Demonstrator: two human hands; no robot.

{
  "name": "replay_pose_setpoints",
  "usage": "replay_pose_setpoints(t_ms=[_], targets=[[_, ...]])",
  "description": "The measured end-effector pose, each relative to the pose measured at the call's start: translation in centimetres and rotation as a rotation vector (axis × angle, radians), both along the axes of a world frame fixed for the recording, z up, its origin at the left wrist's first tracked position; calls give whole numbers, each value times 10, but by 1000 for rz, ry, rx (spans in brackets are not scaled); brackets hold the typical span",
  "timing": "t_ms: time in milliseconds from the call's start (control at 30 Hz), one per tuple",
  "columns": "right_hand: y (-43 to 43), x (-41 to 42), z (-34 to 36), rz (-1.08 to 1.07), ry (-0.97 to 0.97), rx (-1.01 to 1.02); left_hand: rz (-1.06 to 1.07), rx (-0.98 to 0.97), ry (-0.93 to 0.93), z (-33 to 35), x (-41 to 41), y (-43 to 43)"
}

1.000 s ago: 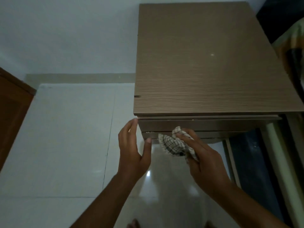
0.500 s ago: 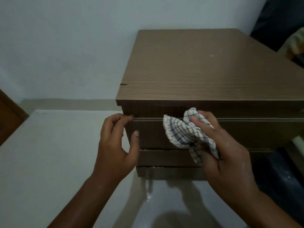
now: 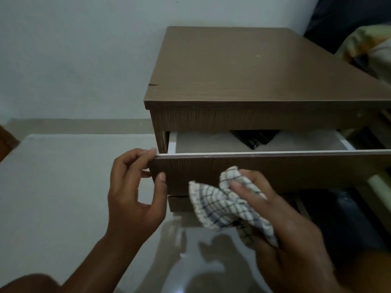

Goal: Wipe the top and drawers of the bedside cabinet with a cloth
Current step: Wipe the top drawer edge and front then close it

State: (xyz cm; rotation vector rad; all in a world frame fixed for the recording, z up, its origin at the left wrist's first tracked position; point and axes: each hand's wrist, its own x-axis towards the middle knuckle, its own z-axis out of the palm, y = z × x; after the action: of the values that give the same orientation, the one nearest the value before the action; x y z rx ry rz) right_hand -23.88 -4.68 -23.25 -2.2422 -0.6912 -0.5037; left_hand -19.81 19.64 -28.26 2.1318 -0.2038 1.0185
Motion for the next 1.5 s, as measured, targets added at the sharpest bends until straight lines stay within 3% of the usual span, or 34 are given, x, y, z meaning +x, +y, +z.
replay_pose_setpoints(t_ms=[167,367,533,633,833,1067,1233,1500], targets=[[38,5,-3,99,-32,42,1,-33,-55,-10,1,11],[97,42,23,26,-166,135,72,43,-87,-9,5,19],[137,68,3,-147,-126,-265,90,70,-80,-12,5,16],[132,72,-7,-205,-174,-376,53,83,-63,-15,2,12],[99,72,-8,-232,-215,-408,-36,129,-93,-9,0,-1],[23,84,-11,-283,-315,-369,11,117,-57,-8,0,-11],[-48,90,-8,-306,-285,-342,100,128,-100,-17,1,-16],[-152,96,3,-425,-159,-335,75,76,-68,-17,0,-25]])
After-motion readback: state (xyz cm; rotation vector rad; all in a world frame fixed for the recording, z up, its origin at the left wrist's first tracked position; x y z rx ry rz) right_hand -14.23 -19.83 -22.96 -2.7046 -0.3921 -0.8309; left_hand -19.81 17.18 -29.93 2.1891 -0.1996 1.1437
